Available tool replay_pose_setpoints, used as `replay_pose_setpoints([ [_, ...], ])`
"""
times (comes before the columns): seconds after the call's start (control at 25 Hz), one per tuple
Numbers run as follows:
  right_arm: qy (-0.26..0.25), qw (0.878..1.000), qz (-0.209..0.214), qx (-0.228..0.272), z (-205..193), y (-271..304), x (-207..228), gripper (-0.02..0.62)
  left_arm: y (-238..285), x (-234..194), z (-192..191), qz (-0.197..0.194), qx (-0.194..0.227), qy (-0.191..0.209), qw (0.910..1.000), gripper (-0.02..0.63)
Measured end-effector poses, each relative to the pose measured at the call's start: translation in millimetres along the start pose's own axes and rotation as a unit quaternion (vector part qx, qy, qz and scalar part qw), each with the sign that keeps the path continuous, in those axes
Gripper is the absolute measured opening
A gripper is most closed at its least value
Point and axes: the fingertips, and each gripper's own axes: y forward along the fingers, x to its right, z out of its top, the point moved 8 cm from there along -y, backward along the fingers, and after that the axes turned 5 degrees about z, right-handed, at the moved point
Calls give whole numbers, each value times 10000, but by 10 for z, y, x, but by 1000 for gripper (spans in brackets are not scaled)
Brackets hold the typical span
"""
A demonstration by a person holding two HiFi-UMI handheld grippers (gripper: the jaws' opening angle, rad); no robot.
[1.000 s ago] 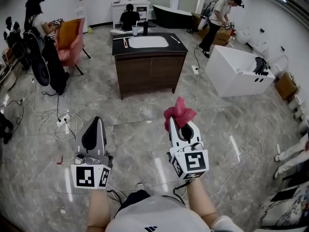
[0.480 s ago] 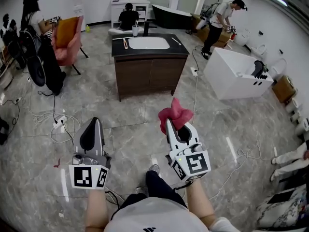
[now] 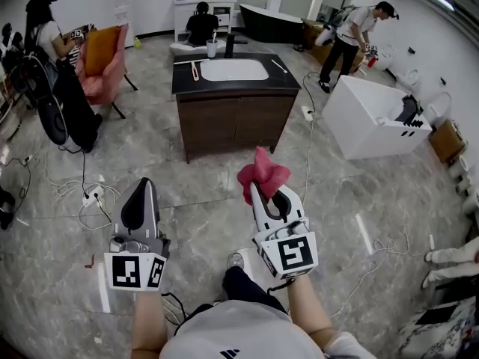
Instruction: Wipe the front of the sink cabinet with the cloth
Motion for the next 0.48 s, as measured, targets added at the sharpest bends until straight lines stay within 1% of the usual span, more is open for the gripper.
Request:
replay_pose_setpoints([
  [0.32, 161, 9998, -123, 4, -110, 609, 760, 54, 878, 89, -151, -20, 49, 48, 10000, 6],
  [0.48, 193, 9998, -57, -9, -212, 885, 1097, 54, 1274, 144, -287, 3, 10, 37, 10000, 6],
])
